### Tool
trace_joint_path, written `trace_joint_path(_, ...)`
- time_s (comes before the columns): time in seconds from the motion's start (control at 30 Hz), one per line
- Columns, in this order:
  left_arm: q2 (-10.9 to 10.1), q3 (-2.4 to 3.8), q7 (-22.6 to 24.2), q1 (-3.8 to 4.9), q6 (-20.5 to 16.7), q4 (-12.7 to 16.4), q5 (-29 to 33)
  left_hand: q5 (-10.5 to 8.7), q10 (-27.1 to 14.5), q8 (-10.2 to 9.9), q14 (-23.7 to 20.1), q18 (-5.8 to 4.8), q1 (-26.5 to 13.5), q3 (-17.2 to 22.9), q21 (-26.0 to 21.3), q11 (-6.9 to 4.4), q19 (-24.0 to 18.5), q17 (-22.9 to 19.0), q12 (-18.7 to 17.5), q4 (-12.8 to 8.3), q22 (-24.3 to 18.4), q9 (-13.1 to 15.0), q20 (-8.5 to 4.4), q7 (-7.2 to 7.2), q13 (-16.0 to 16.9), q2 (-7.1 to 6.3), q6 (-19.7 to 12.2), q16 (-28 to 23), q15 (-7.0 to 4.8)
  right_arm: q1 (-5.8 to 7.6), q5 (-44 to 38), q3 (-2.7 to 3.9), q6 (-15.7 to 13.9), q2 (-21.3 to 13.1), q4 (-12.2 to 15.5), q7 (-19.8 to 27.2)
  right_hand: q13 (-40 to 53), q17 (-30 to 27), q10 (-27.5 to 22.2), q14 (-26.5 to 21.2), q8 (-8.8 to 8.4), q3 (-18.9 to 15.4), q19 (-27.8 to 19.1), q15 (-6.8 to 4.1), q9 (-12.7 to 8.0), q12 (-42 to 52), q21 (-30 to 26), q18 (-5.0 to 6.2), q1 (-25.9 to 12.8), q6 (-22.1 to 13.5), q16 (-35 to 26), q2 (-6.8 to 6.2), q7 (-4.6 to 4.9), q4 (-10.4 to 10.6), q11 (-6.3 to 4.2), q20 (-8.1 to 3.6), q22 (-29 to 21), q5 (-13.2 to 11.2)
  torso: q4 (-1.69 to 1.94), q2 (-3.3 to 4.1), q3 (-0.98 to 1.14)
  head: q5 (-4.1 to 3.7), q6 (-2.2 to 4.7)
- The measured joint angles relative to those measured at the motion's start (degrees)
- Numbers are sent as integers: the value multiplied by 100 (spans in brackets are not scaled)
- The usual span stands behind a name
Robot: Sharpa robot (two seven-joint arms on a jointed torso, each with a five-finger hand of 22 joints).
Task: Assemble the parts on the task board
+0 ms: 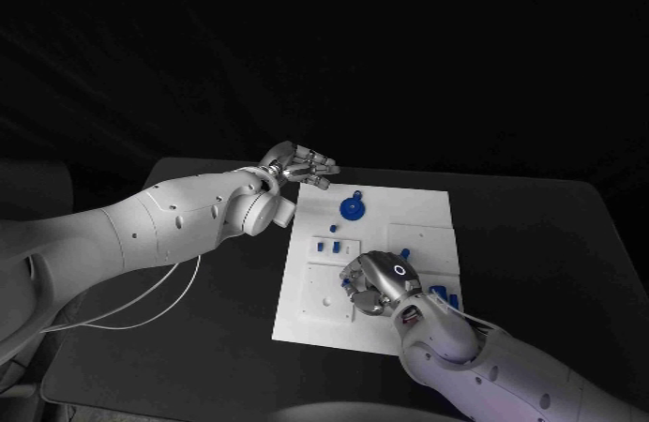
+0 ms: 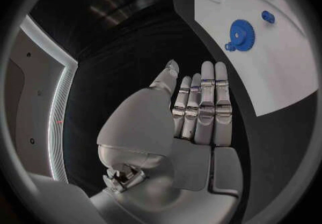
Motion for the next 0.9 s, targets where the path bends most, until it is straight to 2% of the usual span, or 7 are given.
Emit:
trace_joint_path(0.63, 1, 0, -18, 0, 22, -1, 1, 0, -21, 0, 0, 0, 0, 0, 0, 21, 0, -6, 0, 0, -24, 0, 0, 0, 0, 0, 0, 0, 0, 1, -31, -1, 51, 26, 4, -75, -1, -1, 0, 0, -20, -6, 0, 0, 3, 0, -34, -6, 0, 4, -28, -2, -12, -7, 0, 0, -1, 0, -2, -2, 1, 1, -12)
trace_joint_path(0.8, 6, 0, -23, 0, 26, -4, 1, 0, -21, 0, 0, 0, 0, 0, 0, 21, 0, -6, 0, 0, -24, 0, 0, 0, 0, 0, 0, 0, 0, 12, -38, -53, 132, 69, -29, -112, -2, -2, 0, 0, 0, -93, 0, 0, 3, 0, -124, -10, -12, 5, -52, 10, -15, 12, 0, 0, -37, -39, -1, -2, 1, -4, -13)
trace_joint_path(0.9, 9, 0, -27, 0, 30, -5, 1, 0, -21, 0, -15, 0, 0, 0, 0, 21, 0, -6, 0, 0, -31, 0, 0, 0, 0, 0, 0, 0, 15, 31, -41, -77, 163, 89, -39, -135, 2, -8, -13, 0, 0, -336, 0, 0, 2, 2, -169, -10, -39, -6, -51, 37, -6, 82, -11, 0, -104, -39, 0, -2, 0, -9, -16)
